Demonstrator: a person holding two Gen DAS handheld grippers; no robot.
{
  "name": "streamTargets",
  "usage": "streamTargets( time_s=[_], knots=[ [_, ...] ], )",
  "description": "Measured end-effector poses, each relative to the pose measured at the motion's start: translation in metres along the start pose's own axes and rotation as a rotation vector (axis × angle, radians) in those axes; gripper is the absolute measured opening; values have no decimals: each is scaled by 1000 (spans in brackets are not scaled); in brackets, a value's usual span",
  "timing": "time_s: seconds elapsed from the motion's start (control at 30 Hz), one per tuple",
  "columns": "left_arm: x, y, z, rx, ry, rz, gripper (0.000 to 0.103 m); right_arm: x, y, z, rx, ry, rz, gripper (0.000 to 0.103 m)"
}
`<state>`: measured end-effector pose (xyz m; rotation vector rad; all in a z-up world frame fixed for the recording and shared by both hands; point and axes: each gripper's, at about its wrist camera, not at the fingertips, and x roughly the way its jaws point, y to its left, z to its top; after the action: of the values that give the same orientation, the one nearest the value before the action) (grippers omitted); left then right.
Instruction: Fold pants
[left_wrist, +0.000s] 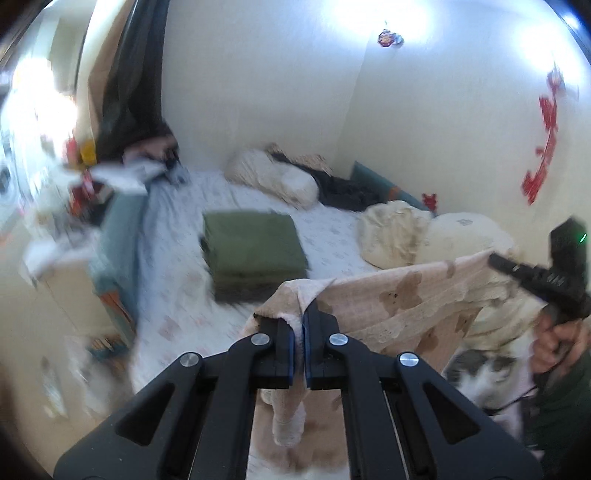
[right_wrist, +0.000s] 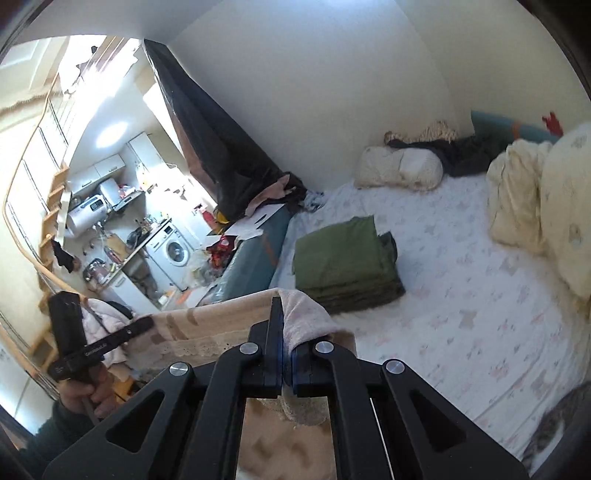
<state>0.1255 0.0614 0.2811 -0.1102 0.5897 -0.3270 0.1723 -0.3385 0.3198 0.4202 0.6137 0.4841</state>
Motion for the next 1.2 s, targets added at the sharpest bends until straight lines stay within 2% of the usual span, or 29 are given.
streamTargets(
  time_s=[0.1, 0.2, 0.3, 0.37, 0.47, 0.53, 0.67, 0.7, 0.77, 0.8, 0.83, 0.87, 0.93, 1.0, 1.07, 1.1, 1.17, 1.2],
  knots=[
    [0, -3, -4, 4, -9, 23, 2, -2, 4, -1, -27, -11, -4, 2],
    [5, -4, -21, 30, 0, 40, 2, 1, 2, -18, -57, 20, -30, 2],
    [21, 4, -56, 5, 79, 25, 2, 12, -15, -50, -32, 93, -47, 2],
    [39, 10, -97, -30, 183, 14, 2, 29, -36, -92, 0, 189, -74, 2],
    [80, 23, -180, -90, 427, 18, 2, 56, -69, -158, 54, 355, -128, 2],
    [103, 20, -240, -55, 610, 28, 2, 75, -93, -222, 81, 518, -182, 2],
    [124, 19, -315, -36, 832, 33, 3, 102, -114, -312, 105, 820, -228, 3],
    [129, 18, -327, -22, 880, 35, 5, 105, -115, -326, 88, 867, -250, 4],
    [136, 21, -347, 12, 967, 83, 12, 112, -115, -350, 19, 989, -319, 7],
    [139, 21, -354, 38, 1011, 103, 20, 111, -114, -352, 2, 1011, -341, 7],
    [140, 21, -358, 80, 1049, 134, 35, 109, -113, -349, -4, 1020, -360, 9],
    [138, 22, -357, 112, 1041, 166, 43, 109, -114, -346, -9, 1031, -373, 11],
    [131, 22, -345, 135, 978, 197, 48, 106, -106, -336, -58, 1059, -378, 43],
    [126, 17, -328, 130, 901, 175, 48, 101, -92, -324, -191, 1031, -376, 50],
    [127, 3, -315, 143, 827, 130, 48, 100, -82, -310, -274, 975, -373, 50],
    [131, -2, -313, 135, 813, 112, 48, 102, -80, -302, -254, 927, -333, 50],
    [148, -9, -316, 91, 812, 85, 48, 118, -83, -302, -195, 929, -285, 48],
    [159, -12, -327, 69, 839, 98, 49, 131, -86, -308, -184, 939, -271, 34]
  ],
)
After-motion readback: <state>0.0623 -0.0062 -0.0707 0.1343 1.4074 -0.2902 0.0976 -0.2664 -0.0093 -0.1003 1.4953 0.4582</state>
